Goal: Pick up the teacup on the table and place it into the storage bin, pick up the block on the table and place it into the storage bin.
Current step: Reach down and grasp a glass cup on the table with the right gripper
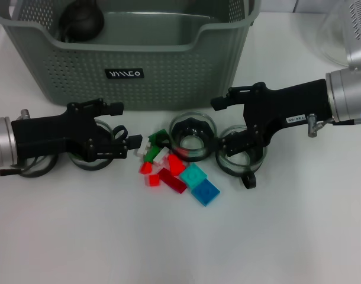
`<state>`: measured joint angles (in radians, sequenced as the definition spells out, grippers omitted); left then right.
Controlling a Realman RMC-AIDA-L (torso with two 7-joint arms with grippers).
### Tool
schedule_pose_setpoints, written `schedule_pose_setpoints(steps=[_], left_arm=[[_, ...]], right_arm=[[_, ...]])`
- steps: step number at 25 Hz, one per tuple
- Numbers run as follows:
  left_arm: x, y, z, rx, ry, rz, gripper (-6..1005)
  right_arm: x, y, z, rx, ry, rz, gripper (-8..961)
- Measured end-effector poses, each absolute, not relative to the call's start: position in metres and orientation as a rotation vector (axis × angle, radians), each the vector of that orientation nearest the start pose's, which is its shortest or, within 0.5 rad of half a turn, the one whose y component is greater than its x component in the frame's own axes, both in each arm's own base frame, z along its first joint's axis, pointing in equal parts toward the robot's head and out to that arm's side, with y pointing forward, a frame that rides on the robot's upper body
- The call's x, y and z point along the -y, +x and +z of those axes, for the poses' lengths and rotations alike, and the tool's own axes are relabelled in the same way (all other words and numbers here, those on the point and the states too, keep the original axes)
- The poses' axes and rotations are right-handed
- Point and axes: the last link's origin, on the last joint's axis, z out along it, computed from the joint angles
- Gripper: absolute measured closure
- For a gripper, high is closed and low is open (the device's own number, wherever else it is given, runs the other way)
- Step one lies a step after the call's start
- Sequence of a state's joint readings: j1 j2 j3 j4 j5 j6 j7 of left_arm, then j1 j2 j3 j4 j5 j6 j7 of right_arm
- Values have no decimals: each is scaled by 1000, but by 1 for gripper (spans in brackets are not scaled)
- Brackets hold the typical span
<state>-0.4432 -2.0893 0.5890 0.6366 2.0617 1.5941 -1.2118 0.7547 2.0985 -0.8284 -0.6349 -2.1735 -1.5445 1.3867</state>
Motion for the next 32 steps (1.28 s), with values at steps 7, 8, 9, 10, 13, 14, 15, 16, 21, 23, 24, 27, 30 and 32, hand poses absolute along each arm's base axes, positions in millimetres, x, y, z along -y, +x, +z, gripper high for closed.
schedule_pose_setpoints(steps=[7, 8, 9, 10, 13, 14, 15, 16, 21, 23, 24, 27, 30, 32], left_arm=[[-300, -295, -1, 564, -2684, -676, 114], [-299, -295, -1, 564, -2685, -676, 114], [-299, -295, -1, 564, -2685, -677, 114], [-299, -295, -1, 564, -2685, -678, 114], [-299, -295, -1, 564, -2686, -678, 114], [-299, -294, -1, 563, -2686, -679, 114], [-299, -294, -1, 563, -2686, -679, 114], [-299, -294, -1, 563, -2687, -681, 115], [-299, -293, -1, 556, -2694, -689, 115], [-299, -292, -1, 554, -2697, -693, 115], [-299, -291, -1, 552, -2699, -697, 115], [-298, -289, -2, 545, -2712, -712, 115], [-297, -288, -3, 542, -2721, -710, 115], [-297, -288, -3, 539, -2724, -709, 115]], right_arm=[[-358, 197, -39, -301, -3053, 423, 9], [-358, 197, -39, -302, -3053, 423, 9], [-358, 197, -39, -303, -3053, 423, 9], [-358, 197, -39, -308, -3053, 423, 9], [-359, 197, -35, -363, -3047, 415, 9], [-359, 197, -35, -363, -3047, 415, 9], [-360, 197, -32, -389, -3043, 404, 10], [-361, 198, -28, -427, -3037, 377, 10], [-364, 200, -3, -589, -3005, 221, 10], [-364, 199, 15, -695, -2985, 117, 10], [-364, 199, 15, -695, -2985, 117, 10], [-365, 197, 31, -808, -2945, 42, 11], [-370, 197, 37, -887, -2891, -61, 11], [-373, 196, 36, -906, -2871, -139, 11]])
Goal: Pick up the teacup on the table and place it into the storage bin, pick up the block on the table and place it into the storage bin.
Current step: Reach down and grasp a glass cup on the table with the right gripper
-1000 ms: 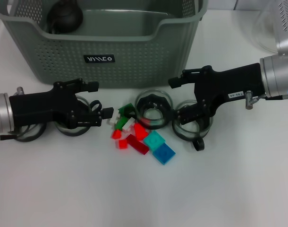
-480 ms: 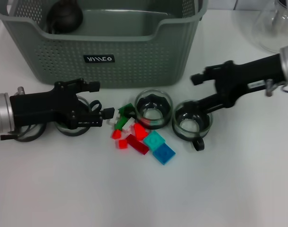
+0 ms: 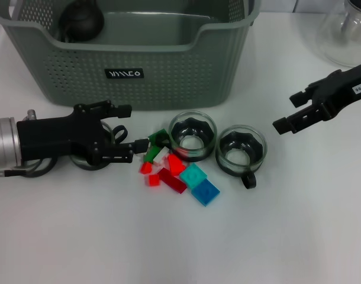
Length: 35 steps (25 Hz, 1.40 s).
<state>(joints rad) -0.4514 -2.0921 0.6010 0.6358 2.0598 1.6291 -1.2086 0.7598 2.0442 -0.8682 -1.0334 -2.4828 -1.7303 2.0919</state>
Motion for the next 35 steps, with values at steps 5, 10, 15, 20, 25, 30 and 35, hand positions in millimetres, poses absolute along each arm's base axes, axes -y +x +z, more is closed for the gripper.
schedule_pose_setpoints(steps=[5, 10, 15, 20, 25, 30, 35], left_arm=[[-294, -289, -5, 539, -2727, -708, 114], [-294, -290, -5, 542, -2728, -708, 115], [-294, -288, -6, 539, -2731, -712, 115], [-295, -287, -6, 536, -2732, -713, 114], [-296, -287, -6, 532, -2728, -718, 116], [-296, -287, -6, 523, -2727, -717, 119], [-295, -286, -6, 520, -2732, -717, 121]], right_arm=[[-381, 190, 23, -876, -2846, -318, 12], [-386, 181, 1, -817, -2840, -413, 12], [-391, 179, -21, -773, -2813, -480, 12], [-394, 179, -39, -736, -2800, -513, 11], [-395, 178, -48, -714, -2802, -515, 11], [-394, 177, -52, -690, -2813, -512, 12], [-391, 177, -58, -676, -2826, -515, 12]])
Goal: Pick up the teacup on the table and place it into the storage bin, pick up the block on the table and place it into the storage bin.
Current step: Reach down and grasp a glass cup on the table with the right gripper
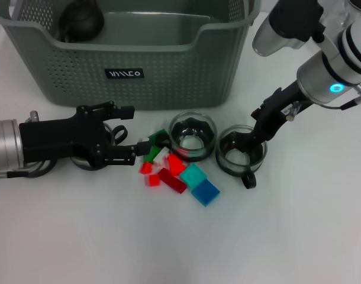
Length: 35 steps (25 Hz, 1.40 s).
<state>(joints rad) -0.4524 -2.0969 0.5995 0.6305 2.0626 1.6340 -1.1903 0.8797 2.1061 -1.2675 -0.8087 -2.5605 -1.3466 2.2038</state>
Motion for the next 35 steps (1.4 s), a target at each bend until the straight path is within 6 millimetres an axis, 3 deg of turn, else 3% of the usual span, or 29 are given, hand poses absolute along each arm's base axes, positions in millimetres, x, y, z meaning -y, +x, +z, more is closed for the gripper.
schedule_pose_setpoints(steps=[15, 20, 26, 35], left_arm=[[-293, -287, -7, 519, -2738, -714, 128], [-293, -287, -7, 509, -2739, -715, 127], [-294, -287, -9, 512, -2739, -717, 127], [-294, -287, -9, 510, -2739, -716, 127]], right_arm=[[-392, 177, -58, -672, -2822, -515, 11], [-391, 177, -59, -664, -2824, -528, 96], [-389, 179, -65, -647, -2827, -564, 294], [-391, 182, -67, -640, -2817, -571, 376]])
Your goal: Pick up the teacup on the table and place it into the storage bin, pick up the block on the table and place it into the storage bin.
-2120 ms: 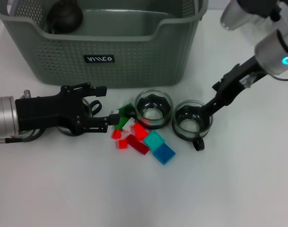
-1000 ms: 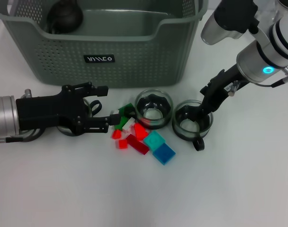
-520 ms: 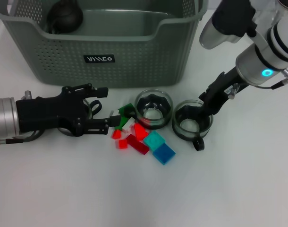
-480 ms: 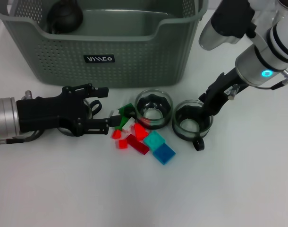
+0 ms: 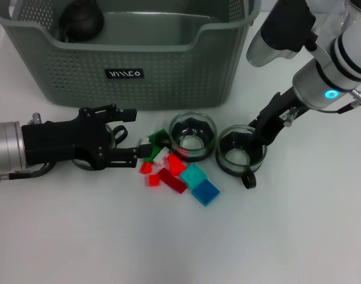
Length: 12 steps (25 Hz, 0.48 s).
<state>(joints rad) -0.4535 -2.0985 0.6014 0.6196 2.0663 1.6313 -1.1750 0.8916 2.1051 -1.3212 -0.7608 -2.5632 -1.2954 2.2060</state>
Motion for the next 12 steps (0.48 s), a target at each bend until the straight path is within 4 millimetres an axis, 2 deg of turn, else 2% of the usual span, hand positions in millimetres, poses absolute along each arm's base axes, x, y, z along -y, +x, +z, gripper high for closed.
schedule_pose_setpoints(steps=[7, 10, 12], left_arm=[[-293, -288, -10, 519, -2737, -715, 128], [-292, -289, -10, 522, -2736, -715, 128], [-292, -289, -10, 524, -2735, -715, 128]], right_arm=[[-389, 182, -71, -654, -2801, -595, 479], [-389, 182, -72, -661, -2798, -602, 719], [-388, 182, -73, -659, -2798, -614, 777]])
